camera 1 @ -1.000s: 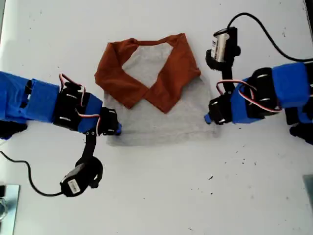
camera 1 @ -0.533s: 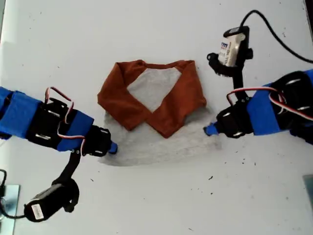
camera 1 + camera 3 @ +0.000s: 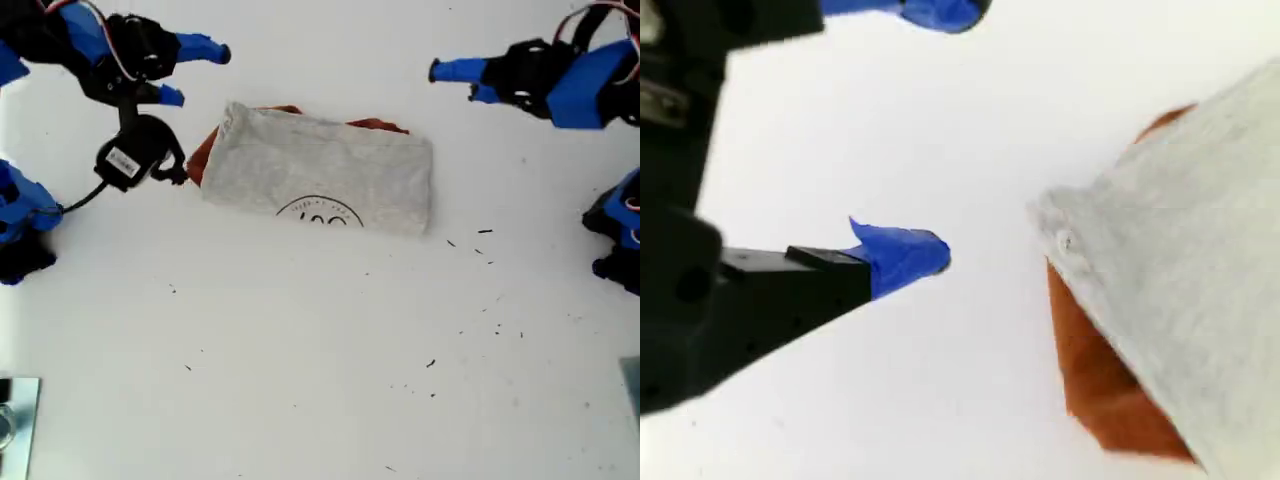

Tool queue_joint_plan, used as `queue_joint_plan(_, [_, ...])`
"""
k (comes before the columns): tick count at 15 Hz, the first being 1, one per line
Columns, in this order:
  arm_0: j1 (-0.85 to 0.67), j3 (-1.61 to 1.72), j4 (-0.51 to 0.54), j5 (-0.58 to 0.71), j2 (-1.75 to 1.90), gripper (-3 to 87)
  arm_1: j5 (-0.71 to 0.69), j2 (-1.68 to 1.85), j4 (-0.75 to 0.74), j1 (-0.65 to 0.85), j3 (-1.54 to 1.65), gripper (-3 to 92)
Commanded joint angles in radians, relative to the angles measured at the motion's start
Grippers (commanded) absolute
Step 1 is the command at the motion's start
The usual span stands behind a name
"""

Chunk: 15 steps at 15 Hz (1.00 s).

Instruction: Fold t shirt

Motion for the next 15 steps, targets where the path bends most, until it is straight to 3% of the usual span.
queue_joint_plan(1, [0.066,0.262,-0.117,-0.095,0.295,31.2,0.028,0.359,0.149,-0.031,0.169,32.7])
queue_joint_plan(4, [0.310,0.630,-0.164,-0.212,0.756,25.6,0.153,0.746,0.399,-0.239,0.385,32.7])
queue_joint_plan(6, [0.483,0.874,-0.173,-0.344,1.039,20.3,0.207,0.741,0.388,-0.376,0.485,32.7])
queue_joint_plan(8, [0.638,1.104,-0.087,-0.482,1.448,7.1,0.215,0.741,0.419,-0.443,0.560,27.7])
queue_joint_plan(9, [0.666,1.112,-0.091,-0.471,1.448,6.5,0.213,0.741,0.462,-0.453,0.574,25.2])
queue_joint_plan(11, [0.649,1.112,-0.054,-0.357,1.451,3.7,0.100,0.738,0.488,-0.419,0.572,24.5])
queue_joint_plan(12, [0.657,1.112,-0.054,-0.224,1.453,9.5,0.080,0.738,0.488,-0.396,0.572,24.0])
queue_joint_plan(13, [0.669,1.112,-0.054,-0.052,1.453,12.1,-0.069,0.738,0.488,-0.371,0.572,23.8])
queue_joint_plan(14, [0.676,1.112,-0.060,0.097,1.453,12.1,-0.316,0.738,0.491,-0.367,0.571,23.8])
queue_joint_plan(15, [0.686,1.112,-0.060,0.092,1.453,12.1,-0.321,0.739,0.499,-0.370,0.568,22.8])
